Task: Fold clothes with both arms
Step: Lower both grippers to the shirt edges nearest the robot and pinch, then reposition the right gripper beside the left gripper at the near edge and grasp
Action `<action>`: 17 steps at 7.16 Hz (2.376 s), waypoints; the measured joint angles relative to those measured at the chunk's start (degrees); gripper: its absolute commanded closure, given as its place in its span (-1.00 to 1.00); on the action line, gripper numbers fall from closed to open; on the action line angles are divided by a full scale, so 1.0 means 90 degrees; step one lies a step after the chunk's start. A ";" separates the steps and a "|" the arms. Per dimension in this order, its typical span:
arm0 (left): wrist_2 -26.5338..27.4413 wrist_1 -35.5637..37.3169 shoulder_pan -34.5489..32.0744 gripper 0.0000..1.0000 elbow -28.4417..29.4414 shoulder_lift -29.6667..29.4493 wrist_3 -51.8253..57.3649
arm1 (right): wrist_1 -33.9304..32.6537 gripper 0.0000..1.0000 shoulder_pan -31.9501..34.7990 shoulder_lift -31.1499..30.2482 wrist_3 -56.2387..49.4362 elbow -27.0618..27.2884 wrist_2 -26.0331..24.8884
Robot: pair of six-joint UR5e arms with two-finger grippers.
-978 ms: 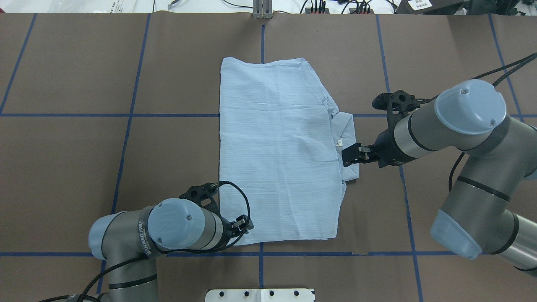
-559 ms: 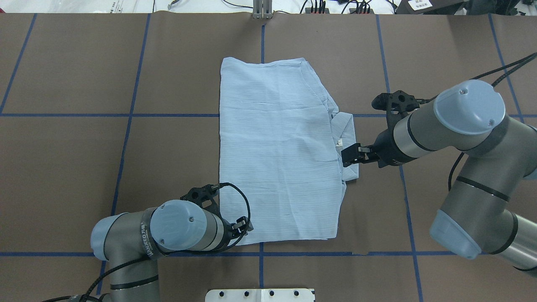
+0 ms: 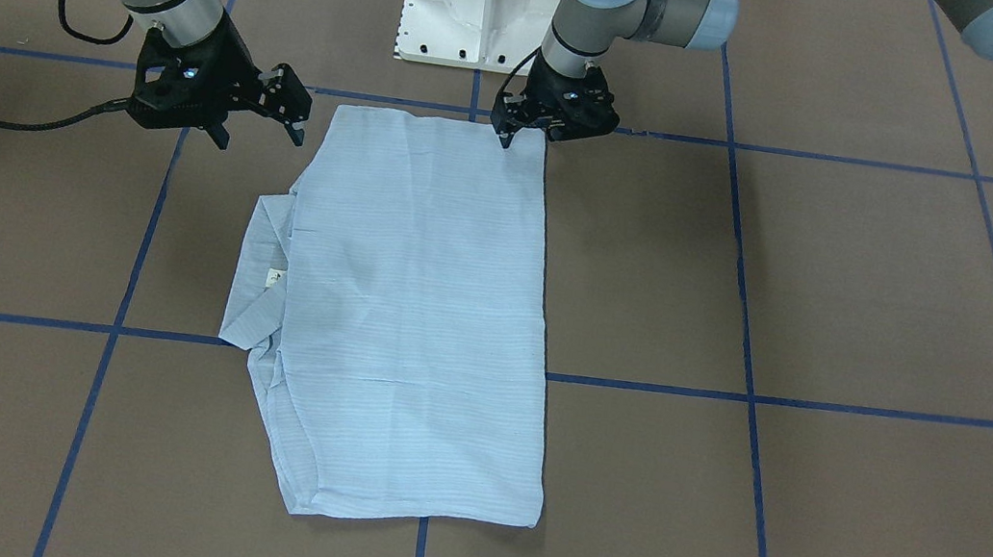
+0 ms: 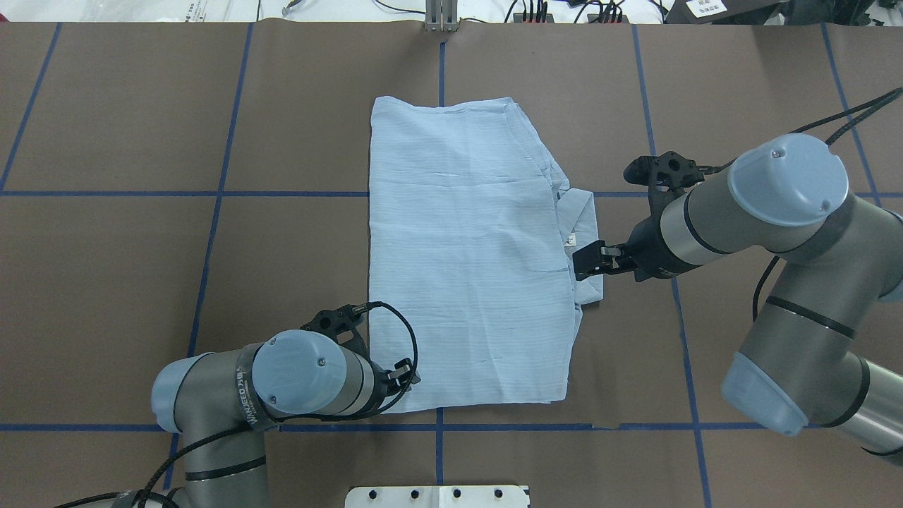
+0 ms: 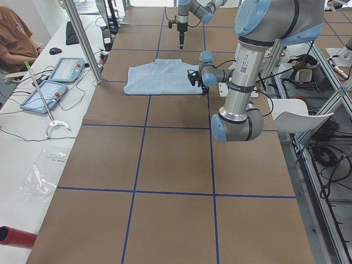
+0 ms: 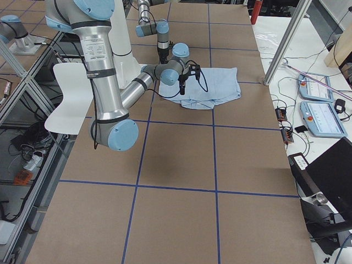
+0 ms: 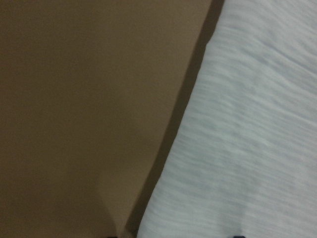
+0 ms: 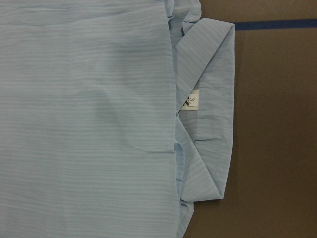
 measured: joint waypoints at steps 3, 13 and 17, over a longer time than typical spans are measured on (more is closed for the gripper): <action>-0.0011 0.0006 -0.0005 0.49 -0.0023 -0.0020 0.0006 | 0.0000 -1.00 0.0004 -0.0021 0.0000 -0.0002 -0.0004; -0.0086 0.0009 -0.0134 1.00 -0.0394 -0.0050 -0.0039 | -0.0087 -1.00 -0.1366 0.0148 0.2959 0.0125 -0.1470; -0.0088 0.0000 -0.0134 1.00 -0.0396 -0.0052 -0.0034 | -0.1416 -1.00 -0.2587 0.0736 0.4887 0.0021 -0.2430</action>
